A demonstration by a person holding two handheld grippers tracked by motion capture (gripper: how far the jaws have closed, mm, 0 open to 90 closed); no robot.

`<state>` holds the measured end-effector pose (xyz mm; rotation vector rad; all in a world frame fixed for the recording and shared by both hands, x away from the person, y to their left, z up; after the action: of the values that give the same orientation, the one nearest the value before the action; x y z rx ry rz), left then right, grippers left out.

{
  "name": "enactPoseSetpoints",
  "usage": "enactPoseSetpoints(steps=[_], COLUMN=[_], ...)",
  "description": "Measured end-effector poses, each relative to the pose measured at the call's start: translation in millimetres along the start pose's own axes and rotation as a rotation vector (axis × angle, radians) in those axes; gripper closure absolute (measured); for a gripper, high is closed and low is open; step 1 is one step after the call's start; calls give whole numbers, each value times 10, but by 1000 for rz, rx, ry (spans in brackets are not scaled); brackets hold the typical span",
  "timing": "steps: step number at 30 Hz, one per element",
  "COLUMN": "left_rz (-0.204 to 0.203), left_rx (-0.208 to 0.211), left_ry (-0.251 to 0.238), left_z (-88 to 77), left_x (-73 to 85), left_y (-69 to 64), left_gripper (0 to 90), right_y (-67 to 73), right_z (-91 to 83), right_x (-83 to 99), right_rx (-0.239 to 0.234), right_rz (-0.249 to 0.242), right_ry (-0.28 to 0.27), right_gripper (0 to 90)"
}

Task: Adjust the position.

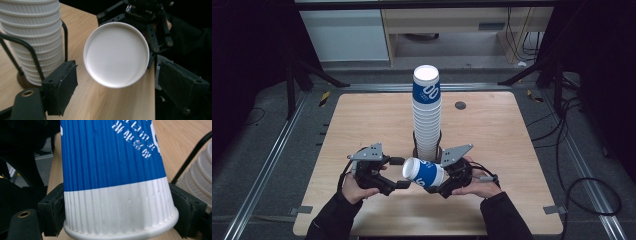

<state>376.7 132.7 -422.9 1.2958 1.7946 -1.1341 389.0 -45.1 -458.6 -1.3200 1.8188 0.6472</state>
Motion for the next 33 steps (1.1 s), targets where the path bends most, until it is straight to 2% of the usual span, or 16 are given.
enactPoseSetpoints(steps=[2, 7, 13, 17, 23, 27, 31, 33], left_rz=[1, -7, 0, 1, -2, 4, 7, 9], left_rx=[-15, -11, -10, -5, 1, 6, 3, -2], left_ry=[35, 108, 192, 232, 261, 267, 256, 251], left_z=[21, 110, 220, 277, 327, 323, 305, 290], left_x=[32, 100, 172, 214, 254, 257, 246, 241], left_y=[17, 28, 17, 12, 10, 7, 8, 13], left_gripper=[137, 127, 151, 178, 240, 248, 250, 252], right_y=[-5, 31, 122, 162, 196, 199, 200, 198], right_z=[4, 73, 206, 255, 284, 294, 295, 295], right_x=[19, 58, 105, 113, 112, 121, 113, 106], right_rx=[11, 16, -6, -13, -21, -22, -20, -20], right_rz=[-18, -59, -108, -126, -139, -149, -134, -119], right_ry=[22, 68, 136, 155, 170, 176, 166, 158], right_gripper=[154, 153, 153, 152, 153, 151, 133, 86])
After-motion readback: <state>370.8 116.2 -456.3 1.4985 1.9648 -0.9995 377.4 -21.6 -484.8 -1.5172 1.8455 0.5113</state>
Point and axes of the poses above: each handheld gripper's, and its own axes: z roughly forward along the jaws, x roughly out of its underside, y roughly to its left, the point moved 6 cm from there along z, roughly forward along the jaws, and after that the axes turned 9 degrees about x, right-handed, at the moved point
